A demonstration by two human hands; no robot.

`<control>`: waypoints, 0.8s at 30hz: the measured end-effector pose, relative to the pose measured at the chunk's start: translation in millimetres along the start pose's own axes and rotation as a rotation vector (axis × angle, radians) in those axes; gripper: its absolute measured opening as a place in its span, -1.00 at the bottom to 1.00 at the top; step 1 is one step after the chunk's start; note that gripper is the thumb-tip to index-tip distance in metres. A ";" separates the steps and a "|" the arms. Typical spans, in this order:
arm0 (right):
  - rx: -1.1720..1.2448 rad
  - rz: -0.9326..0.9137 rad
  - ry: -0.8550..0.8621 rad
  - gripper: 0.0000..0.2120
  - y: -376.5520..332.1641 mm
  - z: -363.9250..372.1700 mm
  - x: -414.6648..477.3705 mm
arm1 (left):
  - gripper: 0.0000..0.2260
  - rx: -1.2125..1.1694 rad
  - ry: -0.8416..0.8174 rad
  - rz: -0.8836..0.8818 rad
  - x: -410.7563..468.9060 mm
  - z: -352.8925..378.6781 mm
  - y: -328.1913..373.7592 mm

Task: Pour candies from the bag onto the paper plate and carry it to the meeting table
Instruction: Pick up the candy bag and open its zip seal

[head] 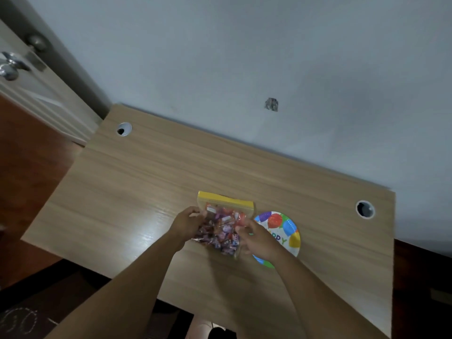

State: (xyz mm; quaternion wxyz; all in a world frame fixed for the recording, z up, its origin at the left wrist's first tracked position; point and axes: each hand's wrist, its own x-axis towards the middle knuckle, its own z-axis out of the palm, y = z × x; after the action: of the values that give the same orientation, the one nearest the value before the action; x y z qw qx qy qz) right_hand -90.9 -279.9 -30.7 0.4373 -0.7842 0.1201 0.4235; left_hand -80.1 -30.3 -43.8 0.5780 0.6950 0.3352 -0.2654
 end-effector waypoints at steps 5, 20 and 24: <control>-0.140 -0.142 0.215 -0.68 -21.0 -13.0 -26.7 | -0.83 0.256 0.148 0.369 -20.6 -2.0 -0.7; -0.296 -0.474 0.228 -0.84 -40.2 -28.7 -116.7 | -0.89 0.062 0.022 0.673 -129.8 1.2 23.0; -0.130 -0.400 0.178 -0.86 -35.7 -25.2 -131.0 | -0.91 0.026 0.026 0.581 -147.5 3.3 20.9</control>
State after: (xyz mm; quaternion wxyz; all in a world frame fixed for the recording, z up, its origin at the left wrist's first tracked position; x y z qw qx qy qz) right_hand -137.1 -302.5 97.4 0.4485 -0.8534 -0.0272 0.2642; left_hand -157.4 -59.3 80.2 0.6164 0.7727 0.1259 -0.0843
